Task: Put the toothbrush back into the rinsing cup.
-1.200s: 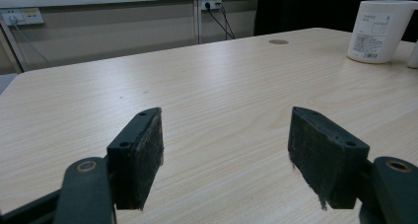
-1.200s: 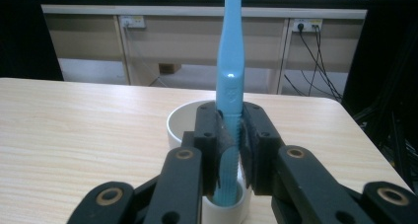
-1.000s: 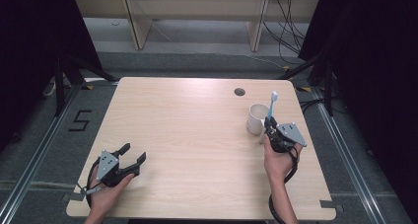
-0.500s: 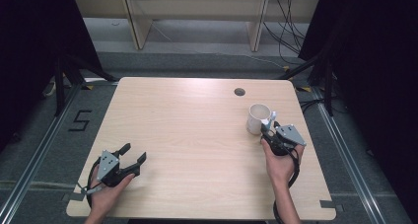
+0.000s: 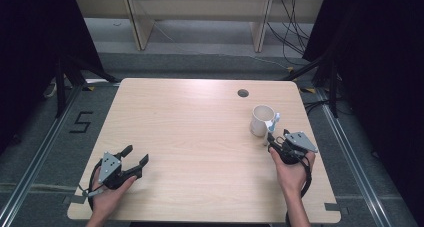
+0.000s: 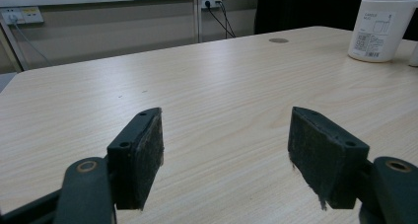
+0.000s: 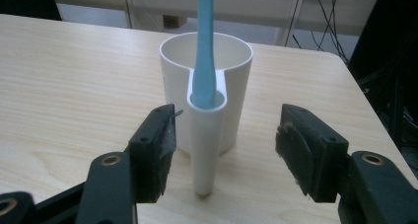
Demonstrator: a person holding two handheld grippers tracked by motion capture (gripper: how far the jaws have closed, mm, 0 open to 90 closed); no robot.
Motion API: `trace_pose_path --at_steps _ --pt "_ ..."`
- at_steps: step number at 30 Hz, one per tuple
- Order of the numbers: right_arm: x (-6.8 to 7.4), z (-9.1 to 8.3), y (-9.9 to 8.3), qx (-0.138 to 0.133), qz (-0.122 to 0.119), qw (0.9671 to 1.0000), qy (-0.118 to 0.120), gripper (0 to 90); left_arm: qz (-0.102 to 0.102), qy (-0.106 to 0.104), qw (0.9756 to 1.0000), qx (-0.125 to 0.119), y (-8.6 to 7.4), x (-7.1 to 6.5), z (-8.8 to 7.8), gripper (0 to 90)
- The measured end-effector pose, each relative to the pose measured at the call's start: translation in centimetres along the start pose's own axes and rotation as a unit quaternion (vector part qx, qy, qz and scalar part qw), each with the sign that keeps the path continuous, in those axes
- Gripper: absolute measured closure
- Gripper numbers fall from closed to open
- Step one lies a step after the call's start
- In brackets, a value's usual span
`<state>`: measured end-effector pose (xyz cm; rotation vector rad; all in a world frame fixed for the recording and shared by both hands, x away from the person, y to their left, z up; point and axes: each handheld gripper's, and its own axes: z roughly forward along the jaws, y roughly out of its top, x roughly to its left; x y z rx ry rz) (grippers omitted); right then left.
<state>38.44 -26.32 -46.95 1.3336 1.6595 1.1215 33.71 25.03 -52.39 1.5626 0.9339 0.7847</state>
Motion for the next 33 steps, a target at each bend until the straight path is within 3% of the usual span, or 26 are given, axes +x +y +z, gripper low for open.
trace_pose_path --at_steps 1,8,9,11,15,19,20,22,23,26,28,29,31,32,33 --pt "0.2 -0.3 -0.1 0.005 0.011 0.9999 -0.006 40.5 0.0 0.0 1.0 0.0 0.0 0.0 0.0 29.2" --pt "-0.7 -1.6 -0.6 0.002 -0.01 0.9999 -0.001 40.4 0.001 -0.004 0.9999 -0.009 -0.1 0.0 0.2 29.1" --pt "-0.4 -1.9 -0.7 0.013 0.014 0.9998 -0.007 40.5 0.002 0.0 1.0 0.001 0.0 -0.1 0.0 29.1" --pt "-0.8 -2.1 -0.8 0.004 -0.002 1.0 -0.005 40.5 -0.001 -0.001 1.0 -0.001 0.0 0.0 0.0 29.1" --pt "-1.0 -2.7 -1.2 0.009 0.008 0.9999 -0.008 40.7 -0.001 0.0 1.0 0.0 0.0 0.0 0.0 29.1" --pt "-1.3 -3.1 -1.7 0.007 0.005 1.0 -0.004 40.8 0.001 0.0 1.0 0.0 0.0 0.0 0.0 29.1" --pt "-1.5 -3.3 -1.9 0.011 -0.005 0.9999 -0.008 40.8 0.001 0.0 1.0 0.0 0.0 0.0 0.0 29.1" --pt "-1.4 -3.7 -2.2 0.017 0.009 0.9998 -0.009 40.8 -0.001 0.0 1.0 0.0 0.0 0.0 0.0 29.1" --pt "-1.7 -3.8 -2.4 0.014 -0.006 0.9998 -0.012 40.8 -0.001 0.001 1.0 0.0 0.0 0.0 0.0 29.1" --pt "-2.0 -4.2 -3.0 0.02 0.004 0.9998 -0.004 40.8 0.0 0.001 1.0 0.0 0.0 0.0 0.0 29.1" --pt "-2.1 -4.5 -3.4 0.024 0.01 0.9996 -0.013 40.8 0.001 0.001 1.0 0.001 0.0 -0.1 0.0 29.1" --pt "-2.3 -4.6 -3.6 0.019 -0.002 0.9997 -0.012 40.8 0.001 0.001 1.0 0.001 0.0 -0.1 0.0 29.1" --pt "-2.3 -4.8 -4.0 0.02 0.013 0.9996 -0.013 40.8 0.0 0.001 1.0 0.001 0.0 -0.1 0.0 29.1" --pt "-2.4 -4.9 -4.3 0.021 0.008 0.9996 -0.018 40.9 0.0 -0.003 1.0 -0.008 0.0 0.0 0.2 29.1" --pt "-2.2 -5.1 -4.5 0.024 0.028 0.9991 -0.019 40.9 0.0 -0.001 1.0 -0.005 0.0 0.0 0.1 29.1"
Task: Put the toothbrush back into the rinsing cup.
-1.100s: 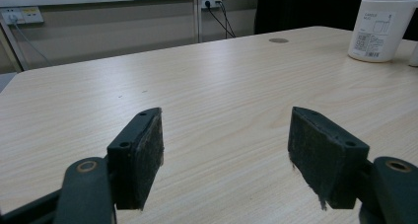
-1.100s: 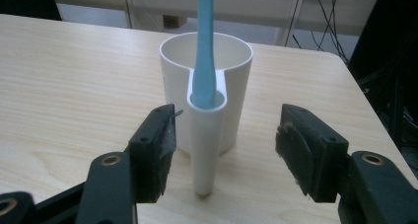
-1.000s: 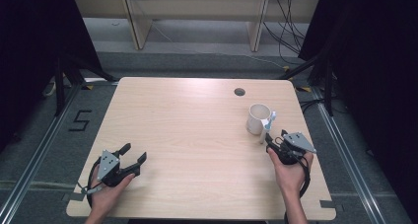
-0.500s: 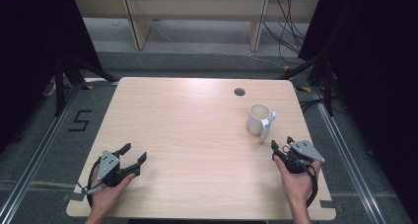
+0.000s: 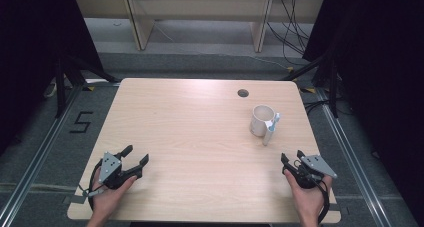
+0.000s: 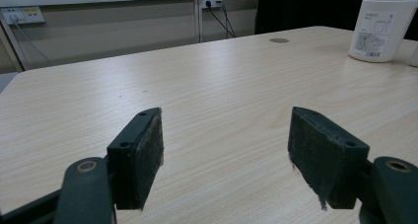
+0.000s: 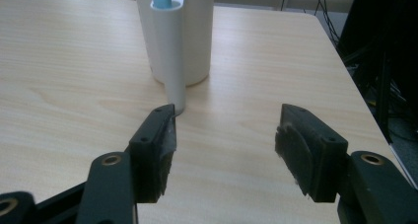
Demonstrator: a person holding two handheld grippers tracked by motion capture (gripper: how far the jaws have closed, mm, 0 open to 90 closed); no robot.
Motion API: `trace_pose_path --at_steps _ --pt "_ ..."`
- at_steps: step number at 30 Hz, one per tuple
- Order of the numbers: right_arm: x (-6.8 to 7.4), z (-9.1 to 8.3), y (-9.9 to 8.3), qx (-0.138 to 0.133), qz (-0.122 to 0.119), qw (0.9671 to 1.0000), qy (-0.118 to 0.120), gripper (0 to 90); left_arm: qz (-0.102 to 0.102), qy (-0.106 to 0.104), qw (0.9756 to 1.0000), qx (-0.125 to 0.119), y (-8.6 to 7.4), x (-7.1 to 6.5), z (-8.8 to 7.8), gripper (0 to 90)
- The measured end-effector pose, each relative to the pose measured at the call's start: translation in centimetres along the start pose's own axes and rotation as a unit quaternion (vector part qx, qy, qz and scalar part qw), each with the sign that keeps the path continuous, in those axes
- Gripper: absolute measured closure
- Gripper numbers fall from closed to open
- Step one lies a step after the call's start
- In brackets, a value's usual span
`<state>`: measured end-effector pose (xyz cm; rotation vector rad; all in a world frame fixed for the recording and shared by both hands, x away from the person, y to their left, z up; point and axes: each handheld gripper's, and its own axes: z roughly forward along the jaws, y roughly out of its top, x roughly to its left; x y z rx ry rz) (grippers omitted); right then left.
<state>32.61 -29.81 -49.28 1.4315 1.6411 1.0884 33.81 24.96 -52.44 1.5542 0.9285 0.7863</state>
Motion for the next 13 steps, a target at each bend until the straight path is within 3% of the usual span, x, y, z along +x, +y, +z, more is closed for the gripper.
trace_pose_path --at_steps 1,3,4,5,9,13 --pt "-0.3 0.0 -0.1 0.002 -0.012 0.9999 0.003 40.9 0.0 0.002 1.0 0.006 0.0 0.0 -0.1 29.1" --pt "-0.2 -0.2 -0.6 0.006 -0.001 1.0 0.003 40.9 0.0 0.001 1.0 0.002 0.0 0.0 0.0 29.1" --pt "-0.4 0.0 -0.8 -0.003 -0.015 0.9998 0.01 40.9 0.0 0.001 1.0 0.002 0.0 0.0 0.0 29.1" --pt "-0.1 -0.3 -1.0 0.009 0.006 0.9999 0.003 40.9 0.0 0.002 1.0 0.003 0.0 0.0 -0.1 29.1" --pt "-0.3 -0.3 -1.7 0.004 -0.009 0.9999 0.006 40.9 -0.002 0.003 1.0 0.004 0.0 0.0 -0.1 29.1" --pt "-0.4 -0.5 -2.0 0.004 -0.003 1.0 0.006 40.9 -0.005 0.003 1.0 0.005 0.0 0.0 -0.1 29.0"
